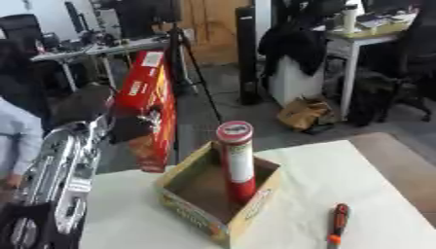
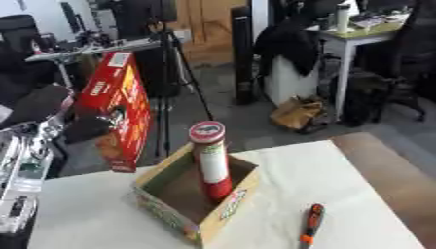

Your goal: Pick up objects on the table and place them in the box.

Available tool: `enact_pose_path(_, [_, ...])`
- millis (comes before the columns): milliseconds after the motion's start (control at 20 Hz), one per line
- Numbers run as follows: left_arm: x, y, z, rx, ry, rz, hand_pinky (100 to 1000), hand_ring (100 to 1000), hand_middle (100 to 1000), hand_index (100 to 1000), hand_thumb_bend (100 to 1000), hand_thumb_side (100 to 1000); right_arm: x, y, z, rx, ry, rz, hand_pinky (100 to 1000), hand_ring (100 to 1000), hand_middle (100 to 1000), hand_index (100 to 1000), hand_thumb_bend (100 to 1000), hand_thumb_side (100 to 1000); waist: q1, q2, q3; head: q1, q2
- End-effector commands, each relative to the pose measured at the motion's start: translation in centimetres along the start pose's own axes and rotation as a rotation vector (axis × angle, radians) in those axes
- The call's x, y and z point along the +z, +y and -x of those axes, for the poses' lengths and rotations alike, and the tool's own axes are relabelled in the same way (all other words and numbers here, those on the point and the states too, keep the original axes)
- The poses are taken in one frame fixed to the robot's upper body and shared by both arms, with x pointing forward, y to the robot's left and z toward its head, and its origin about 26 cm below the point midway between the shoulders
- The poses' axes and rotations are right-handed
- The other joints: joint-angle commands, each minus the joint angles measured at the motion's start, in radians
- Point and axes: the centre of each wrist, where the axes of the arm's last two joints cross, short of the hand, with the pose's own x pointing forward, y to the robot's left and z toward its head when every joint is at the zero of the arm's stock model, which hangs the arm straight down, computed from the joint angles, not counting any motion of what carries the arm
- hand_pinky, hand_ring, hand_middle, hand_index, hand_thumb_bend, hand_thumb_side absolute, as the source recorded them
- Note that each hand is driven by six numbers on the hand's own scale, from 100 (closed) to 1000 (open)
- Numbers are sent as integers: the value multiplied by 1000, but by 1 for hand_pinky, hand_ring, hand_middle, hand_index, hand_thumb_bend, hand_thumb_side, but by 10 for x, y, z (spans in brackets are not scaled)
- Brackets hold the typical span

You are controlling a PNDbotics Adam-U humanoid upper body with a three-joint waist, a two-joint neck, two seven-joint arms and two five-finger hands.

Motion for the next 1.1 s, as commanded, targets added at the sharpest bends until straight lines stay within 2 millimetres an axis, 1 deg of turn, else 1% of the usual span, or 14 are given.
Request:
enact_pose_path(50, [-9, 4, 3, -13, -6, -26, 100, 137, 201, 393, 100, 780, -8, 1, -5, -20, -22, 17, 895, 914, 890, 811, 100, 1000, -6, -12, -2, 5, -11])
enact_pose_path(250, [-16, -9, 4, -15, -10, -7, 100, 135, 200, 395, 100, 782, -8, 2, -6, -26, -23, 20, 895, 913, 889, 811, 100, 1000, -5, -4, -10, 8, -16])
enact_pose_path(500, [-20, -16, 5, -9, -20, -1, 100, 133, 199, 396, 100, 783, -9, 2, -7, -32, -24, 22, 895, 913, 889, 811, 100, 1000, -4, 4, -19, 11, -25])
enact_pose_path(800, [-24, -19, 2, -4, -42, -3, 100, 131, 197, 396, 100, 783, -10, 4, -8, -40, -26, 23, 895, 913, 889, 811, 100, 1000, 2, 15, -33, 14, -36])
enact_pose_path(1000, [-25, -15, -1, -2, -58, -18, 100, 131, 198, 397, 100, 779, -10, 4, -9, -45, -26, 20, 896, 914, 889, 811, 100, 1000, 7, 18, -39, 14, -34])
enact_pose_path(1100, [-26, -12, -3, -3, -68, -23, 100, 131, 198, 397, 100, 778, -10, 5, -10, -51, -26, 19, 896, 914, 889, 811, 100, 1000, 11, 21, -45, 18, -39])
